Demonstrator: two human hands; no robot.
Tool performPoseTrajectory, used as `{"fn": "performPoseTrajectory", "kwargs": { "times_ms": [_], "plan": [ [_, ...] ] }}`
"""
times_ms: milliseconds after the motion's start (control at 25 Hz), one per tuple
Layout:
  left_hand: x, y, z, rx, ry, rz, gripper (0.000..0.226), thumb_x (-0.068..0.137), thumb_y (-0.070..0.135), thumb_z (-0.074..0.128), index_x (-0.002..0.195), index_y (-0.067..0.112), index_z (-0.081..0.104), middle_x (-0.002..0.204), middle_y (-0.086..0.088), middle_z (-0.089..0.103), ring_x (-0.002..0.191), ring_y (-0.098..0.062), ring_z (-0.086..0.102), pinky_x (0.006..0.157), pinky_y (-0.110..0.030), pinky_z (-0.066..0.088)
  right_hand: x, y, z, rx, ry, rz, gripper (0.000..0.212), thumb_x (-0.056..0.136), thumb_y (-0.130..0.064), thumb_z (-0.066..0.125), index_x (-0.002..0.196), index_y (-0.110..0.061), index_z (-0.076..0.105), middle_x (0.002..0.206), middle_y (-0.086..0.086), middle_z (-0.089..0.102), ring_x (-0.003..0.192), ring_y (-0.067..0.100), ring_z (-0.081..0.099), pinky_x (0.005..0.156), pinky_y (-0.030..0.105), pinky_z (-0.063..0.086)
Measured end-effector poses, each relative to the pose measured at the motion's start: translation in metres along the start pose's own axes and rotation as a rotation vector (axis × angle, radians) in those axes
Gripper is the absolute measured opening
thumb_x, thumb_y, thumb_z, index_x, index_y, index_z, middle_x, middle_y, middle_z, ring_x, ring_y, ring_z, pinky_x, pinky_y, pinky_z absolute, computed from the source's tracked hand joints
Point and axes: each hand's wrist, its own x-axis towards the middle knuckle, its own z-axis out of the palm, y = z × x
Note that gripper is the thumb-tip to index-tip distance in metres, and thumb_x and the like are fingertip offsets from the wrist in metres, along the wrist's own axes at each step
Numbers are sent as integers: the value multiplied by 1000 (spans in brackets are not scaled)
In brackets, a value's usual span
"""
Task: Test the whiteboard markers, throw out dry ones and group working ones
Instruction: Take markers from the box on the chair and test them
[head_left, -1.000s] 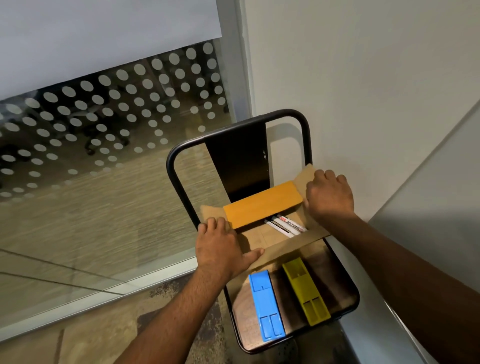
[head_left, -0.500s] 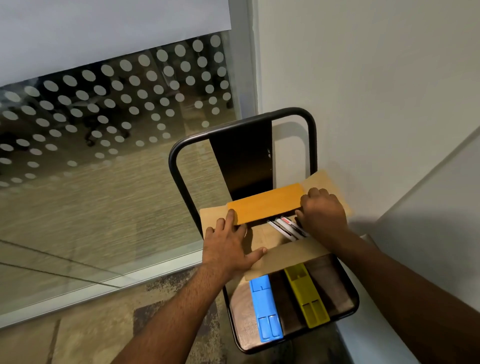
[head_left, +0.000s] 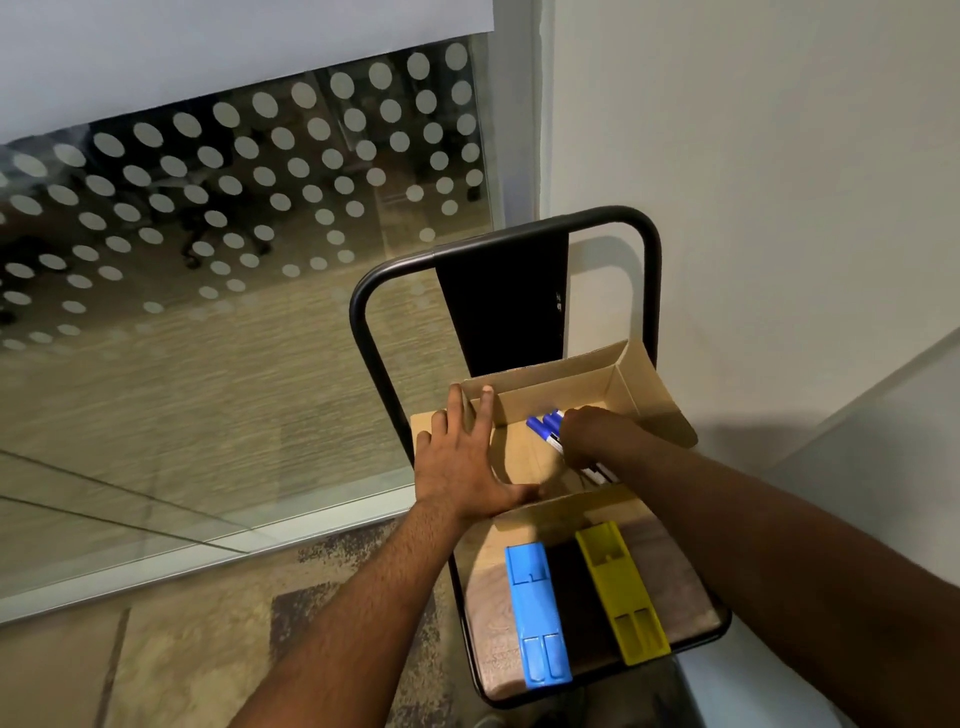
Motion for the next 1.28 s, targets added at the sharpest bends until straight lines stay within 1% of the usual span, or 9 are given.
{"fn": "performPoseTrajectory", "kwargs": {
  "times_ms": [120, 280, 480, 560, 680, 840, 1080, 1200, 1280],
  "plan": [
    [0, -4, 1, -26, 5, -26, 130, 61, 86, 55, 150, 27, -19, 159, -13, -9, 141, -33, 17, 111, -47, 26, 22, -1, -12, -71, -93, 6, 50, 87, -19, 69, 132, -6, 52, 124, 10, 60, 98, 23, 58, 80, 29, 43],
    [-2, -5, 2, -55, -9, -30, 128, 63, 82, 57, 151, 24, -17, 159, -15, -11, 141, -33, 15, 111, -47, 24, 46, -3, -20, -144, -218, 19, 51, 87, -32, 69, 130, -11, 53, 127, 8, 59, 102, 23, 58, 88, 32, 45],
    [-4, -4, 11, -55, 14, -38, 133, 58, 89, 52, 150, 24, -19, 158, -15, -13, 141, -33, 14, 112, -48, 23, 66, -1, -1, -186, -153, 4, 54, 86, -39, 69, 131, -14, 51, 122, 8, 59, 110, 24, 58, 100, 35, 45],
    [-4, -4, 14, -81, 11, -53, 135, 56, 90, 52, 150, 25, -19, 158, -14, -13, 142, -33, 12, 112, -48, 22, 66, 1, 4, -196, -119, 1, 54, 86, -40, 69, 130, -15, 52, 122, 8, 61, 110, 23, 59, 99, 34, 45],
    [-6, -2, 14, -105, 13, -73, 136, 54, 91, 53, 150, 26, -18, 159, -12, -12, 142, -32, 12, 112, -48, 21, 66, 1, 9, -119, -89, -10, 51, 88, -33, 68, 131, -11, 52, 124, 9, 61, 109, 24, 60, 95, 32, 46],
    [-9, 1, 12, -119, 25, -84, 135, 53, 95, 46, 151, 25, -14, 159, -12, -10, 143, -31, 11, 113, -47, 20, 53, 0, 20, -25, -23, -14, 50, 88, -28, 68, 131, -8, 50, 121, 9, 62, 106, 23, 61, 87, 29, 48],
    [-14, -1, 9, -96, 48, -97, 128, 52, 97, 37, 152, 32, -9, 160, -11, -6, 145, -35, 9, 116, -54, 11, -7, -9, 3, 5, 305, -95, 50, 85, -33, 69, 127, -14, 50, 115, 6, 61, 99, 22, 59, 77, 32, 48],
    [-16, 1, 4, -90, 39, -128, 126, 51, 99, 34, 151, 34, -7, 160, -10, -6, 145, -36, 8, 116, -58, 10, -57, 8, -16, -21, 595, 6, 41, 89, -37, 64, 120, -15, 51, 108, 5, 63, 86, 20, 57, 70, 28, 42],
    [-14, 4, -2, -88, 45, -141, 120, 56, 96, 36, 151, 36, -6, 160, -10, -4, 145, -36, 7, 115, -59, 11, -79, 30, -19, 7, 727, 128, 38, 88, -36, 64, 116, -15, 51, 93, 4, 61, 73, 19, 53, 66, 28, 44]
  ]
}}
